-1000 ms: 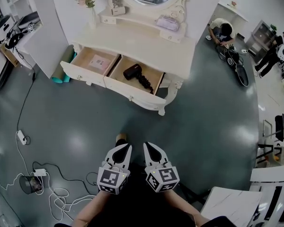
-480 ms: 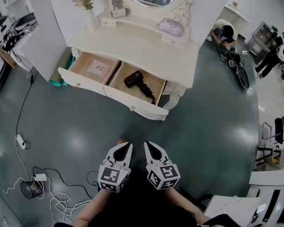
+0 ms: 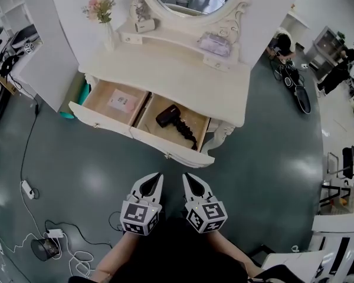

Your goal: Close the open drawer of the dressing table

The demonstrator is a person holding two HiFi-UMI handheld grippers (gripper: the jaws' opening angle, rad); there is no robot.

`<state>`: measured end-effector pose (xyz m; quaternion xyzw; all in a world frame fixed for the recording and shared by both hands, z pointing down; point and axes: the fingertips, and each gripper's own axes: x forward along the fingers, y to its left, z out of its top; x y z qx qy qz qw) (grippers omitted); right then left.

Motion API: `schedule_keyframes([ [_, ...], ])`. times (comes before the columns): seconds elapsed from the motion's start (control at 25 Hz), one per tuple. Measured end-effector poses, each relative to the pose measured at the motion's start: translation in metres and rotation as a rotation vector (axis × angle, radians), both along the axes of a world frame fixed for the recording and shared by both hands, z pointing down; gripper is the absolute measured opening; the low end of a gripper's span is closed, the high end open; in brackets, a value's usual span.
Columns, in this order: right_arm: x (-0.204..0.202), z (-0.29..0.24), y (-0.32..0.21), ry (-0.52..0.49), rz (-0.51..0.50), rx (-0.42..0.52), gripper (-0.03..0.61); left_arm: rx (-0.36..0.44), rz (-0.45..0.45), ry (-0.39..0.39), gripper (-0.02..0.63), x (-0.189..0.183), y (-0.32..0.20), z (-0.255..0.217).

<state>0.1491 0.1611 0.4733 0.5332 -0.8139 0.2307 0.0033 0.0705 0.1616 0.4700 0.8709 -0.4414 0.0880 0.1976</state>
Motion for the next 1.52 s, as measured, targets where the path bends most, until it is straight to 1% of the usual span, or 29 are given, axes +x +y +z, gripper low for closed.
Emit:
schedule_keyframes([
  [0.2, 0.002, 0.001, -0.037, -0.006, 0.063, -0.009, 0.014, 0.005, 0.023, 0.013, 0.012, -0.01, -0.043, -0.004],
  [0.4, -0.003, -0.001, -0.07, -0.001, 0.093, -0.001, 0.014, 0.026, 0.067, 0.007, 0.012, -0.013, -0.077, -0.007],
  [0.56, -0.011, 0.0, -0.09, 0.02, 0.111, 0.0, 0.014, 0.024, 0.103, 0.001, 0.012, -0.019, -0.098, -0.005],
  [0.8, -0.015, 0.005, -0.107, -0.004, 0.176, -0.02, 0.014, 0.002, 0.146, -0.008, 0.012, -0.027, -0.117, 0.002],
  [1.0, -0.017, 0.018, -0.101, -0.015, 0.218, -0.055, 0.014, -0.029, 0.196, -0.033, 0.012, -0.03, -0.119, 0.017],
  [1.16, -0.017, 0.035, -0.09, 0.014, 0.204, -0.107, 0.014, -0.05, 0.191, -0.09, 0.012, -0.041, -0.123, 0.042],
  [1.32, -0.014, 0.06, -0.074, 0.029, 0.218, -0.185, 0.014, -0.109, 0.207, -0.152, 0.012, -0.047, -0.116, 0.081],
  [1.52, -0.008, 0.099, -0.06, -0.031, 0.264, -0.329, 0.014, -0.174, 0.239, -0.195, 0.012, -0.042, -0.111, 0.11],
])
